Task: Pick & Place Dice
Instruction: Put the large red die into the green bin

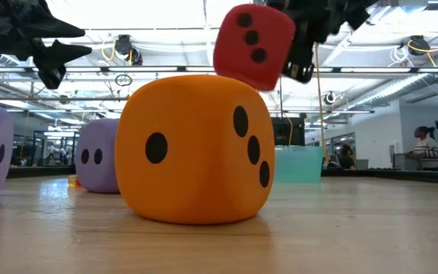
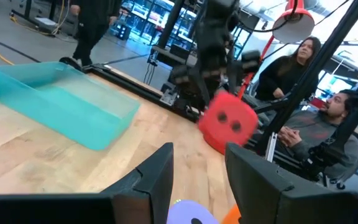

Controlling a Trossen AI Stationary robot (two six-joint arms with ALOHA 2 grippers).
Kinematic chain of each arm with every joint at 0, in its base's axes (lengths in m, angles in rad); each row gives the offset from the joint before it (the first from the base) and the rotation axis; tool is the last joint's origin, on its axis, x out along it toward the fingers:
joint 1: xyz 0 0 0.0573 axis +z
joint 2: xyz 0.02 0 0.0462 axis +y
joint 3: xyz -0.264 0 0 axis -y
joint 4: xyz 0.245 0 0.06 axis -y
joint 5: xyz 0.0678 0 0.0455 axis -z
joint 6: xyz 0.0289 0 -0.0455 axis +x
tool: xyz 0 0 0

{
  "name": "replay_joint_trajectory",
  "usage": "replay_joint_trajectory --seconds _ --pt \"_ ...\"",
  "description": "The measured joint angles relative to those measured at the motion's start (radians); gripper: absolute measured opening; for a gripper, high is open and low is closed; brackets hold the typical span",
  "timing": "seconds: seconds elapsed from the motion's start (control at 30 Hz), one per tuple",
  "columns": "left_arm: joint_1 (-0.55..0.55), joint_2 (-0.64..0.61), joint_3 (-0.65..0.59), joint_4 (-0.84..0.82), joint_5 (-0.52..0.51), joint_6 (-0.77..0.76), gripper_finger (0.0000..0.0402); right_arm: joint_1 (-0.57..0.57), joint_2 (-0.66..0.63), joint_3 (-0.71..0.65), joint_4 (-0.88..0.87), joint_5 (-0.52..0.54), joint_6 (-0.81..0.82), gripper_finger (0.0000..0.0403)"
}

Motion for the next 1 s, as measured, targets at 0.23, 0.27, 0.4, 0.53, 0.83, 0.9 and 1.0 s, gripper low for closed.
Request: replay_joint_trajectory --seconds 0.23,0.27,0.4,0.53,0.83,0.9,1.0 --pt "0.0 0.0 0.0 0.001 0.0 -0.036 0.0152 -0.056 -0.169 0.0 -0.001 0.352 -0.024 0.0175" --pt "0.0 0.0 0.0 0.002 0.0 -0.045 0.0152 -0.063 -0.183 0.0 -0.013 0.396 -0.039 0.0175" --pt "0.0 0.0 0.0 0.007 0.0 -0.086 0.0152 -0.09 -0.212 0.0 -0.076 0.555 -0.084 0.0175" --pt "0.0 0.0 0.0 0.008 0.0 -0.129 0.0152 -0.115 -0.21 -0.008 -0.108 0.698 -0.107 0.0175" --pt "0.0 0.0 0.0 0.009 0.0 -0.165 0.0152 -0.148 -0.203 -0.156 0.017 0.841 -0.076 0.0175" --pt "0.0 0.0 0.0 0.009 0.0 -0.165 0.0152 -0.148 -0.202 -0.219 0.096 0.841 -0.053 0.0175" --pt "0.0 0.0 0.0 0.009 0.0 -0.18 0.0152 -0.148 -0.202 -0.303 0.23 0.84 -0.029 0.0175"
